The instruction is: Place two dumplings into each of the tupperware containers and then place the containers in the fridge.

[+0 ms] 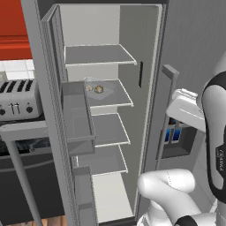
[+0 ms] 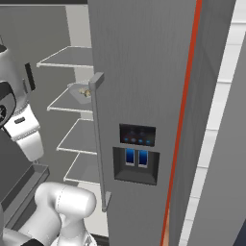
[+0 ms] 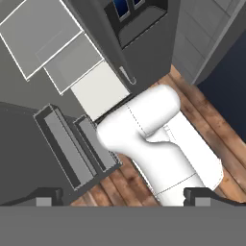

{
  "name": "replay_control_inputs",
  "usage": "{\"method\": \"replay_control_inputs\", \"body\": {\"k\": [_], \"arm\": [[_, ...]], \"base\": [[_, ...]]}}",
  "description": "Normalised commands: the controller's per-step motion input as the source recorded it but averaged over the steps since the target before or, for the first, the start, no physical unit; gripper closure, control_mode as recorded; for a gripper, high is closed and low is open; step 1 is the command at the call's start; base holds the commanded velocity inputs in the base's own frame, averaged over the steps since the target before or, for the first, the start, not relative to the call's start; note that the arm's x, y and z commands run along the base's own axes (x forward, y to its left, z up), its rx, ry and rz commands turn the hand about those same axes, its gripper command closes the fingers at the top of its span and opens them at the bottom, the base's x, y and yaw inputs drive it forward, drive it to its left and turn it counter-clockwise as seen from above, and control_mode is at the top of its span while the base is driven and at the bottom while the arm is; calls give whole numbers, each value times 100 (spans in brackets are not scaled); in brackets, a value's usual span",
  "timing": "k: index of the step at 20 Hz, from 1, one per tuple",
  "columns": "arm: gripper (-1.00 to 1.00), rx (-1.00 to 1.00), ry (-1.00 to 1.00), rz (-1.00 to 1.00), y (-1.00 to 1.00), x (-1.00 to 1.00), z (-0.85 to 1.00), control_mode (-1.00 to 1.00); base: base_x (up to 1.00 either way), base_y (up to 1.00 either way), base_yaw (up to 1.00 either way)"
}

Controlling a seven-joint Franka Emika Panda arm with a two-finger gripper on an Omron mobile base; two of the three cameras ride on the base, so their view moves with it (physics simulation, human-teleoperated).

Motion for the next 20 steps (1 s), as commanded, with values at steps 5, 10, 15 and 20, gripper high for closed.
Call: {"method": "replay_control_inputs", "body": {"k": [5,10,15,20], "arm": [[-100,-2,-18,12,-7,-22,12,-100],[-100,0,3,12,0,0,12,-100],[-100,-11,5,9,0,-3,2,-100],[-100,-9,0,6,-3,0,0,-100]], "base": [[0,0,0],[0,0,0],[0,0,0],[0,0,0]]}}
